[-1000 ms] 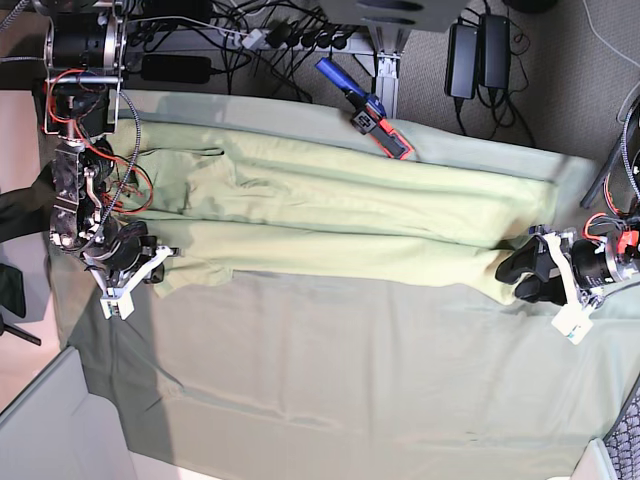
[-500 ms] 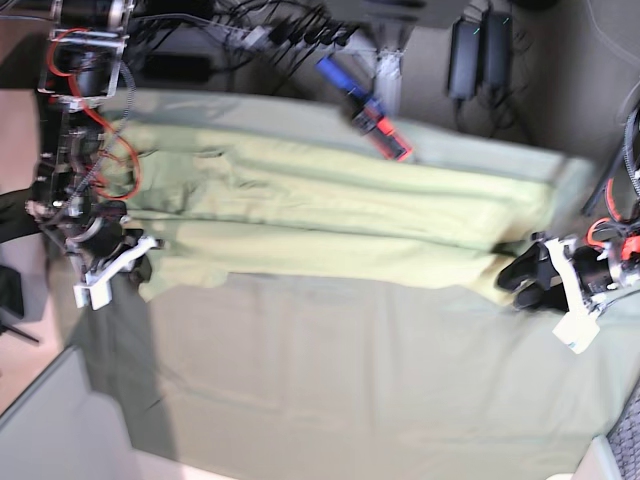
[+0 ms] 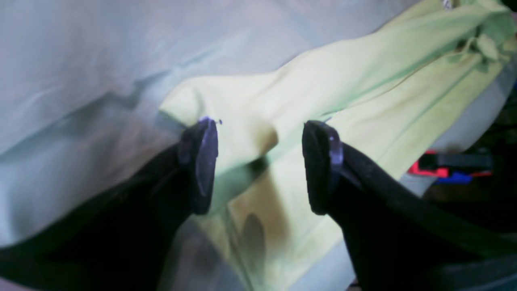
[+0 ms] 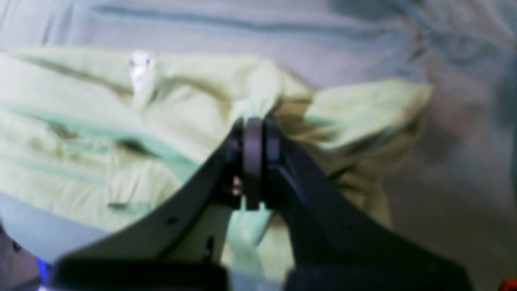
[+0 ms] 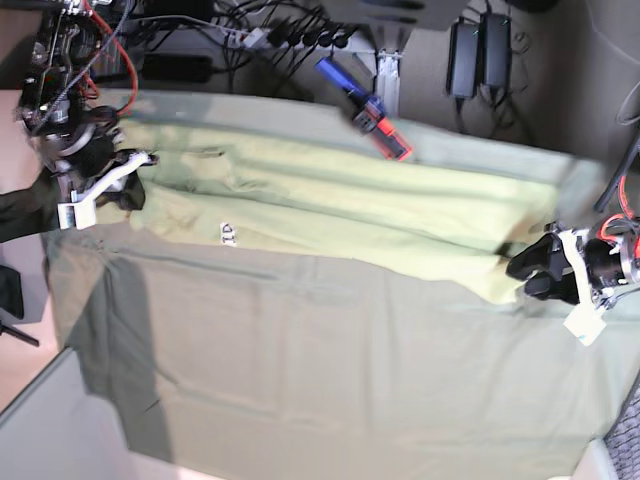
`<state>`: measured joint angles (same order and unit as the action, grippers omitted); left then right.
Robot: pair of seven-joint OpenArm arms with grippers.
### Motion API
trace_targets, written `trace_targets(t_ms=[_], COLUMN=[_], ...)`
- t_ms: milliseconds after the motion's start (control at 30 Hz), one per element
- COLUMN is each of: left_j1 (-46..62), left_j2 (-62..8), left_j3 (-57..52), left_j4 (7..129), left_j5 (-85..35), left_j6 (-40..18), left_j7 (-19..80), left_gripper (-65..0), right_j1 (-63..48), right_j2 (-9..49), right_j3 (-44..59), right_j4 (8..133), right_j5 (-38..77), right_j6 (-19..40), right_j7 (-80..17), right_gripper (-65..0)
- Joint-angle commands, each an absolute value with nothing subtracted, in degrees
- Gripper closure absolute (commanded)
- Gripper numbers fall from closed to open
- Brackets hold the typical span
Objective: Fold the T-shirt properly
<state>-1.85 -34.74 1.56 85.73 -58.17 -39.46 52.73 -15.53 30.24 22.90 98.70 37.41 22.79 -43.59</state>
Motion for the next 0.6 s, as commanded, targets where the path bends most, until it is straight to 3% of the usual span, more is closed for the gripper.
trace_targets(t_ms=[0,100,167,200,267,300,333,567], left_j1=[-2.7,-2.0,-0.9,-0.2,1.4,2.2,3.1,7.0], left_j2=[-35.9,-36.2,-36.2,-36.2,-36.2,-36.2,-36.2,-33.6], left_j3=[0.2,-2.6,-4.3,-4.6,-4.8,-4.7,-4.8,-5.8], left_j4=[86.7,86.7,86.7,86.7,86.7,86.7,86.7,86.4], left_j5=[-59.8,-61.1,-61.6,-62.3,-63.1,-63.0,-62.7,-60.1], left_j6=[-40.0,-40.0,-40.0,-40.0,-40.0,-40.0,-40.0,-40.0], left_j7=[51.7,51.7,51.7,51.7,51.4,51.0,50.3,48.5], left_gripper=[-36.7,-36.8,-42.1,-45.5,-47.5,-47.5,-47.5,-47.5], right_j1=[-16.2,-18.5,-19.6,-19.9,-20.2,-20.2,-20.2,-19.8], right_j2=[31.2,31.2,30.6,30.3,29.5,29.1,28.5,25.7], right_j3=[24.0,24.1,24.1,24.1,24.1,24.1,24.1,24.1], right_j4=[100.1,100.3,99.9,99.7,99.5,99.5,99.5,99.5], right_j5=[38.0,36.7,34.6,34.2,33.5,33.4,33.5,33.5], right_j6=[26.0,26.0,25.9,25.9,25.9,25.9,25.9,26.0], right_j7=[-42.4,-42.0,-41.8,-41.8,-41.8,-41.8,-41.8,-40.6], right_gripper=[0.0,0.0,0.0,-6.0,-32.4,-42.1,-44.8,-44.6])
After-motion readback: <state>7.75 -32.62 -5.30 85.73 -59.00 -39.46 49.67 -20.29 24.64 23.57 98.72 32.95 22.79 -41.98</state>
